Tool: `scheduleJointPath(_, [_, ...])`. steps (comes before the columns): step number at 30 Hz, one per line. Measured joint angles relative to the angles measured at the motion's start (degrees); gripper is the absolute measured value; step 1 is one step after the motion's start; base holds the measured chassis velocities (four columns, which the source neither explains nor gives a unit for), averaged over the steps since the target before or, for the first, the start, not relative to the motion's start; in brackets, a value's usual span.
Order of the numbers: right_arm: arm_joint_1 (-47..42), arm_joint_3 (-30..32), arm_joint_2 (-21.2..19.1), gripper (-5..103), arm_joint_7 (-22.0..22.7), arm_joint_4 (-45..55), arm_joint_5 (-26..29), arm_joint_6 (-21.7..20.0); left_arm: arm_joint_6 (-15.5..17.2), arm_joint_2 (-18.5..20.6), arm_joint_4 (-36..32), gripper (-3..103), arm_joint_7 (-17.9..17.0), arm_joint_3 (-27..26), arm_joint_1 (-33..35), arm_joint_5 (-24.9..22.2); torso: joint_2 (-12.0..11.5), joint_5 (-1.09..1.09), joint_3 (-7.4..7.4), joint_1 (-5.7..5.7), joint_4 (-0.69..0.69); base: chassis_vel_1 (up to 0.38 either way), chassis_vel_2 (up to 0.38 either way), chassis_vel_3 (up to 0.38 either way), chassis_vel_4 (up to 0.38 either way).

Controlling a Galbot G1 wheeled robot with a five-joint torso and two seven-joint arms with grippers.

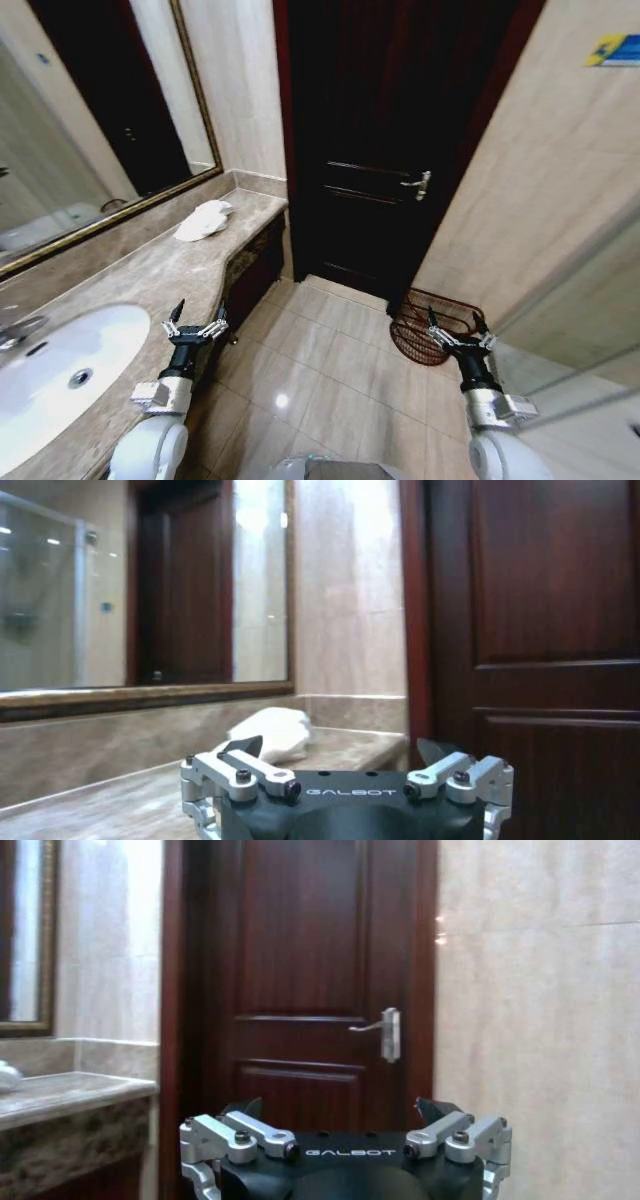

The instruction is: Discard the used towel into the hamper.

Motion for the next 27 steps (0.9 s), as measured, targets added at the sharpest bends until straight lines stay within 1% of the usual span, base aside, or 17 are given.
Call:
scheduleJointPath(1, [0.0,0.0,0.0,100,0.0,0.0,0.0,0.0,0.0,0.0,0.0,100,0.0,0.0,0.0,0.0,0.0,0.0,0.0,0.0,0.0,0.077,0.088,0.115,0.085])
scheduleJointPath(4, [-0.45,-0.02,0.19,100,-0.09,0.24,-0.12,0.25,-1.65,0.35,0.48,100,-0.05,-0.02,0.14,-0.5,0.0,0.0,0.0,0.0,-0.01,0.026,0.029,0.02,0.031])
scheduleJointPath(5, [-0.45,-0.02,0.19,100,-0.09,0.24,-0.12,0.25,-1.65,0.35,0.48,100,-0.05,-0.02,0.14,-0.5,0.0,0.0,0.0,0.0,-0.01,0.0,0.0,0.0,0.0])
scheduleJointPath(6, [-0.56,-0.03,0.27,100,-0.09,0.34,-0.37,0.25,-2.26,0.48,0.77,100,-0.04,-0.06,0.12,-0.73,0.0,0.0,0.0,0.0,-0.03,0.0,0.0,0.0,0.0])
scheduleJointPath(8, [-0.65,0.15,0.38,100,-0.31,0.37,-1.68,0.26,-2.83,0.6,1.25,100,-0.02,-0.09,0.01,-0.93,0.0,0.0,0.0,0.0,-0.04,0.0,0.0,0.0,0.0])
scheduleJointPath(19, [-1.26,0.1,0.9,100,-0.9,-0.33,-2.47,1.87,-3.87,0.7,2.03,100,-0.02,0.14,0.02,-1.05,0.01,0.0,-0.01,-0.01,-0.02,-0.003,0.005,0.002,-0.003])
scheduleJointPath(27, [-1.26,-0.08,0.9,100,-0.86,-0.99,-2.87,2.39,-3.77,1.06,1.49,100,-0.33,0.05,0.42,-1.07,0.01,0.0,0.0,-0.01,-0.02,-0.099,0.112,0.107,-0.112])
